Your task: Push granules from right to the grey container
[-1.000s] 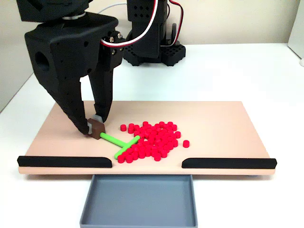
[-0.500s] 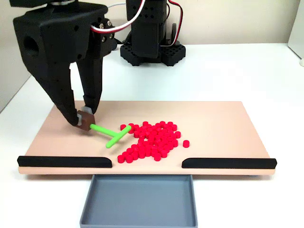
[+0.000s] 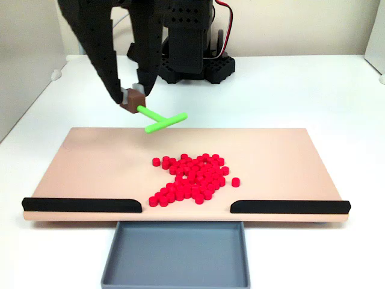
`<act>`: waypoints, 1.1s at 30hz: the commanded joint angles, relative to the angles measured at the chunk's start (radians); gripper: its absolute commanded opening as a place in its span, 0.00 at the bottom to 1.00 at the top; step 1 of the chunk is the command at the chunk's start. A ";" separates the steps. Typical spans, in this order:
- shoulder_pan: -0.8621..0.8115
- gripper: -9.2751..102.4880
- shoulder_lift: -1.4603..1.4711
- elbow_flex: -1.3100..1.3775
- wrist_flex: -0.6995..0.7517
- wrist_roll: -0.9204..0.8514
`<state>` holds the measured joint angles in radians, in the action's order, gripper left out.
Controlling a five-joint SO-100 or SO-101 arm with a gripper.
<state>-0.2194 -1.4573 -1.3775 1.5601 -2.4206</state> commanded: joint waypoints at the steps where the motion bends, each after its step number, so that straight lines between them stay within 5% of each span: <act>1: 0.037 0.08 -0.109 -0.041 -0.005 0.247; 11: 0.144 0.08 -0.311 -0.253 -0.005 0.721; 33: 0.190 0.08 -0.258 -0.278 -0.005 0.793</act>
<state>-0.0414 -1.7211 -1.6598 1.5601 -1.6598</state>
